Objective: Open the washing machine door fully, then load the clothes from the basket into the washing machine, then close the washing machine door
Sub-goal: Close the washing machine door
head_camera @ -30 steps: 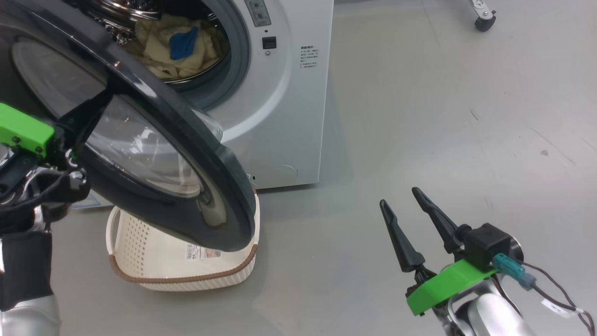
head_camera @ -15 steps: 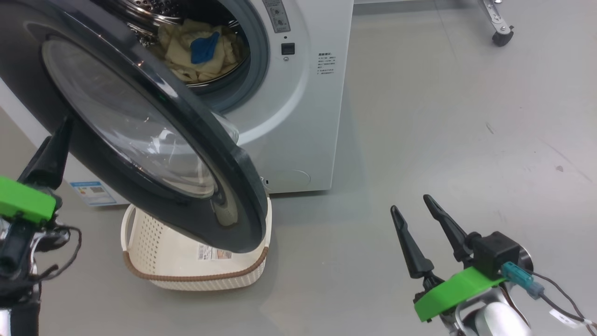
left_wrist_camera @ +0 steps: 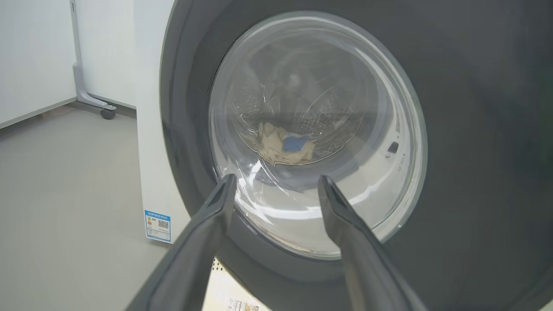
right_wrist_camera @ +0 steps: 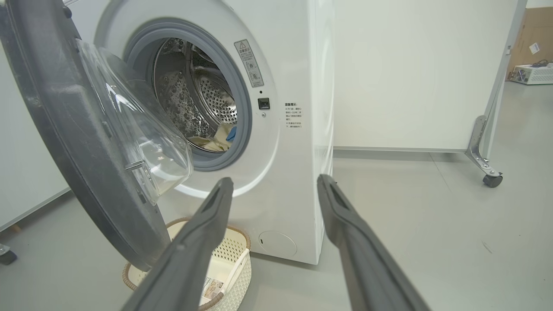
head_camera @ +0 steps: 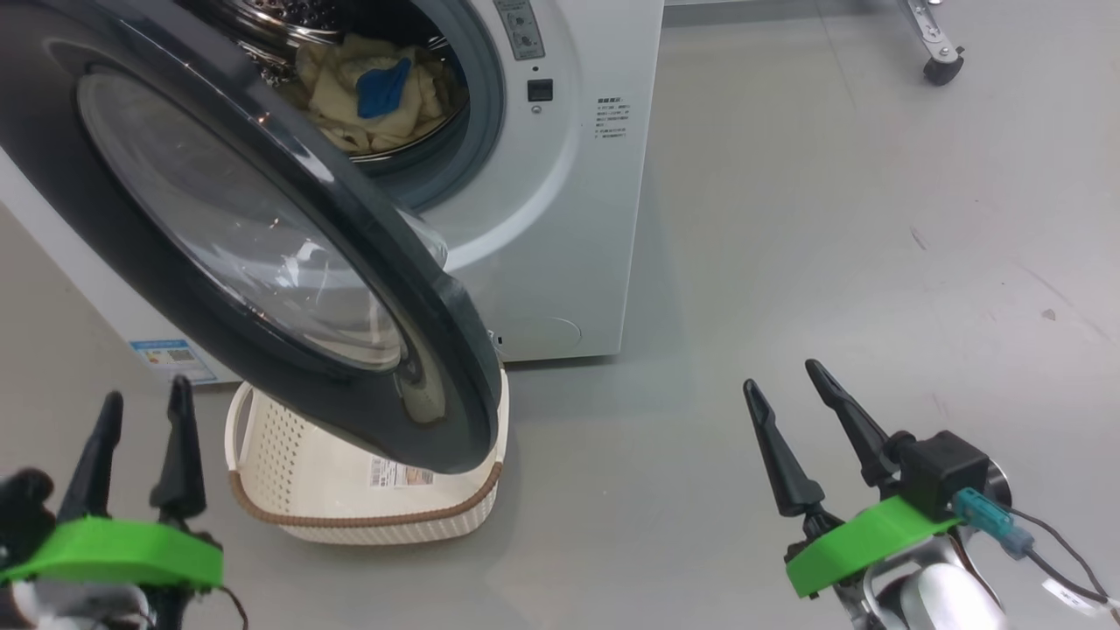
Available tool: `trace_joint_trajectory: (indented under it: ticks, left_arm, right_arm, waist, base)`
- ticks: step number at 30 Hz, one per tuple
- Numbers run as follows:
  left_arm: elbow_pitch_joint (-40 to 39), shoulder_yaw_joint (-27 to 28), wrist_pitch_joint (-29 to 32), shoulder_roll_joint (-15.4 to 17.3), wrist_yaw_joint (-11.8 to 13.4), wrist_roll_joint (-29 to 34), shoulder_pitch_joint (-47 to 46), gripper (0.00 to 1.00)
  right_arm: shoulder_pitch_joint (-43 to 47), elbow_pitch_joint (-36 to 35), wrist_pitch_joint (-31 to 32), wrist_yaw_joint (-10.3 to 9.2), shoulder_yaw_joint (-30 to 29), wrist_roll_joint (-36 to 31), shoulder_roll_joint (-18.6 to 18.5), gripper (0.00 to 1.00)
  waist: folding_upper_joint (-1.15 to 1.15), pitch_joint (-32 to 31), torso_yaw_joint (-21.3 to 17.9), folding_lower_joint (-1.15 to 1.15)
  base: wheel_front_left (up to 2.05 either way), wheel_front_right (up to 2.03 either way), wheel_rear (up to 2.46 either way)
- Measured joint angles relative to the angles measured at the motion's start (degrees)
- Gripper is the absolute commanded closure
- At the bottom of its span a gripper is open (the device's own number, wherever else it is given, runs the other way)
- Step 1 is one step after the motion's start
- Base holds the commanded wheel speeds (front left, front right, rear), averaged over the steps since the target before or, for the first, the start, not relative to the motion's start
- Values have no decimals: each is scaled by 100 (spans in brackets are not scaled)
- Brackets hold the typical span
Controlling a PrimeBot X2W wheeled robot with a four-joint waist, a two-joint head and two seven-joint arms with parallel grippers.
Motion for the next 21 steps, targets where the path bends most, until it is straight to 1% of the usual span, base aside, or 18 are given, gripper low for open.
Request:
trace_joint_trajectory:
  ticks: [3, 4, 7, 9, 15, 18, 21]
  left_arm:
    - [349, -130, -601, -90, 33, 339, 256, 0]
    - [469, -180, -770, -94, 57, 541, 330, 0]
    - [751, -165, -1010, -211, 76, 749, 481, 0]
    - [866, -108, -1044, -288, 101, 931, 566, 0]
    - [376, 490, -1045, -786, 34, 1699, 804, 0]
    - [287, 547, -1045, -987, -58, 1926, 1015, 0]
    - [271, 497, -1045, -1066, -59, 2006, 1133, 0]
  right_arm:
    - [9, -24, 0, 0, -44, 0, 0, 0]
    - [9, -26, 0, 0, -48, 0, -1, 0]
    - [24, -26, 0, 0, -66, 0, -2, 0]
    - [44, -26, 0, 0, -97, -1, -2, 0]
    - [132, -30, 0, 0, -243, -20, -2, 0]
    - [179, -38, 0, 0, -294, -47, -2, 0]
    - [252, -35, 0, 0, -330, -48, -1, 0]
  waist:
    - [0, 2, -33, 0]
    - [0, 5, -47, 0]
    - [0, 10, -99, 0]
    - [0, 9, -133, 0]
    - [0, -7, -153, 0]
    - [0, -14, -136, 0]
    - [0, -14, -111, 0]
  base:
    - [0, 0, 0]
    - [0, 0, 0]
    - [0, 0, 0]
    - [0, 0, 0]
    - [0, 0, 0]
    - [0, 0, 0]
    - [0, 0, 0]
